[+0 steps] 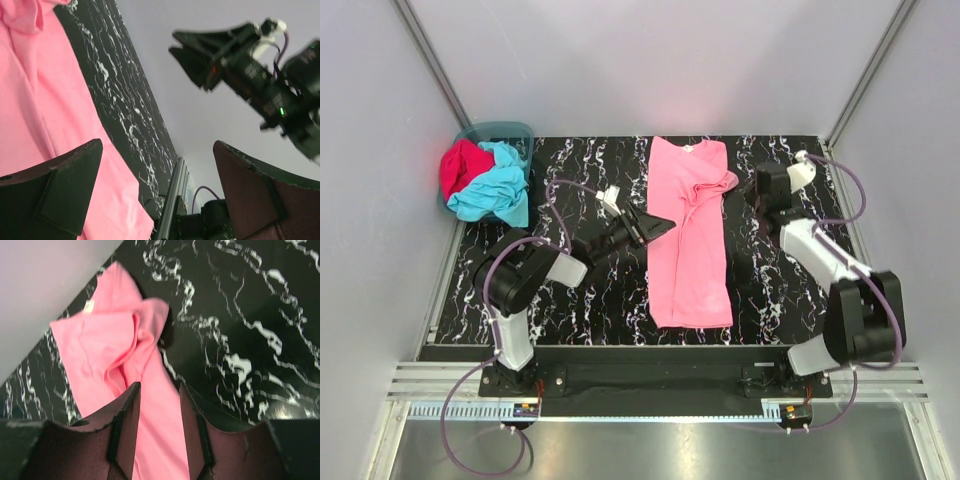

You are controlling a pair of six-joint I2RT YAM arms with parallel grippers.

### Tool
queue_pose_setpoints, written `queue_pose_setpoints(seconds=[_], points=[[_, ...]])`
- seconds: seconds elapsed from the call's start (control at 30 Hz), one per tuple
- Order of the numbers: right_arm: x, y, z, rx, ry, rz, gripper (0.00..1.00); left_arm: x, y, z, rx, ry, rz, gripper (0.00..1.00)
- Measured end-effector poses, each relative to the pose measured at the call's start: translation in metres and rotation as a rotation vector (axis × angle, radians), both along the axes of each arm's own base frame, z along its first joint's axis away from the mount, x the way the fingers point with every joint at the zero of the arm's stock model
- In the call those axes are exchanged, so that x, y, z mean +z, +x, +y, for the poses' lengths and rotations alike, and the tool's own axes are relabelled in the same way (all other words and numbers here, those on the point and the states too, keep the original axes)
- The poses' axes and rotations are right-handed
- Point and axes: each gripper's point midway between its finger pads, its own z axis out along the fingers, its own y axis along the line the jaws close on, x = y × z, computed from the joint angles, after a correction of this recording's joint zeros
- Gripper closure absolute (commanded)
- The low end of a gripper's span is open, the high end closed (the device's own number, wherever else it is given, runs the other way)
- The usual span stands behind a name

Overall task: Fold and stack the t-shirts
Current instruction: Fold the tshirt

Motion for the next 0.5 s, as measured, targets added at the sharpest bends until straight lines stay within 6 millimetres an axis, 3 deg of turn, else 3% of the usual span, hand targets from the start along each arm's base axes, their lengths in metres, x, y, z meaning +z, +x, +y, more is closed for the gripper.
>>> queue_pose_setpoints(seconds=[0.1,0.27,0.5], points=[[-0.003,0.029,-0.018,-0.043,0.004,0.003,0.57,-0.013,-0.017,0.006,-0.008,0.007,0.039,0.01],[-0.03,0.076,-0.042,-0.069,0.036,0.048,0.58,-0.044,-0.055,0.01,-0.048,0.058,0.121,0.01],[-0.066,0.11,-0.057,-0.039,0.127,0.105,0.58,-0.062,-0.084,0.023,-0.065,0.097,0.166,0.01]])
